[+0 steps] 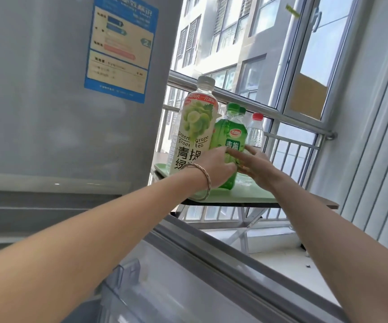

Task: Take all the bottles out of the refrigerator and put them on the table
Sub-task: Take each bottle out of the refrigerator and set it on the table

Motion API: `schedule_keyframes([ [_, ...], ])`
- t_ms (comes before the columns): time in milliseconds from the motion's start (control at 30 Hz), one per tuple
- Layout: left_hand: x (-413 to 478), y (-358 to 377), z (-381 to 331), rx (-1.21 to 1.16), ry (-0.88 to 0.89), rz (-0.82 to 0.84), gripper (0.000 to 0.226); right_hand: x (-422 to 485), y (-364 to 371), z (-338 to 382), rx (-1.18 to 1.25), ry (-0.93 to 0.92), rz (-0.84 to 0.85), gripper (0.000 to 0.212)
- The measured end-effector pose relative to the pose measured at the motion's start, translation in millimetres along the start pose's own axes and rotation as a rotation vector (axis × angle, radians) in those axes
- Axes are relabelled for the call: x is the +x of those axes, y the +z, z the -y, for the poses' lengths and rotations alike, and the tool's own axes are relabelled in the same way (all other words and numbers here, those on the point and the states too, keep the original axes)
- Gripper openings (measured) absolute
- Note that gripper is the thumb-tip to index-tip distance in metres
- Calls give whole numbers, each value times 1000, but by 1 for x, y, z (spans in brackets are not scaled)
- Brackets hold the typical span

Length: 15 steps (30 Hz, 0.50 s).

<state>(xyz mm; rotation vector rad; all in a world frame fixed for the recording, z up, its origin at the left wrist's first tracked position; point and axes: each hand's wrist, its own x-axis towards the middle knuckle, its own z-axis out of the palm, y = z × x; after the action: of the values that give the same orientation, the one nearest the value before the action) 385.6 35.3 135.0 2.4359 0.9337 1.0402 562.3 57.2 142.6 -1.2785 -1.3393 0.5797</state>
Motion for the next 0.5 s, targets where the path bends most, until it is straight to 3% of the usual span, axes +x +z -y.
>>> schedule_keyframes([
  [67, -14, -10, 3, -29, 4, -15, 48, -12, 6, 6, -27, -34, -170, 82],
  [133, -21, -20, 6, -20, -1, -28, 42, -16, 12, 11, -101, -156, -392, 42],
  [200, -38, -40, 10, 6, -34, -45, 35, -35, 32, 26, -243, -313, -457, 15],
  [267, -56, -61, 17, 78, -82, -72, 32, -55, 61, 40, -382, -407, -324, 3],
  [367, -84, -89, 30, 190, -164, -106, 33, -83, 113, 56, -502, -448, -92, 7],
  [500, -136, -123, 54, 340, -273, -20, 16, -119, 194, 64, -541, -283, 287, 20],
])
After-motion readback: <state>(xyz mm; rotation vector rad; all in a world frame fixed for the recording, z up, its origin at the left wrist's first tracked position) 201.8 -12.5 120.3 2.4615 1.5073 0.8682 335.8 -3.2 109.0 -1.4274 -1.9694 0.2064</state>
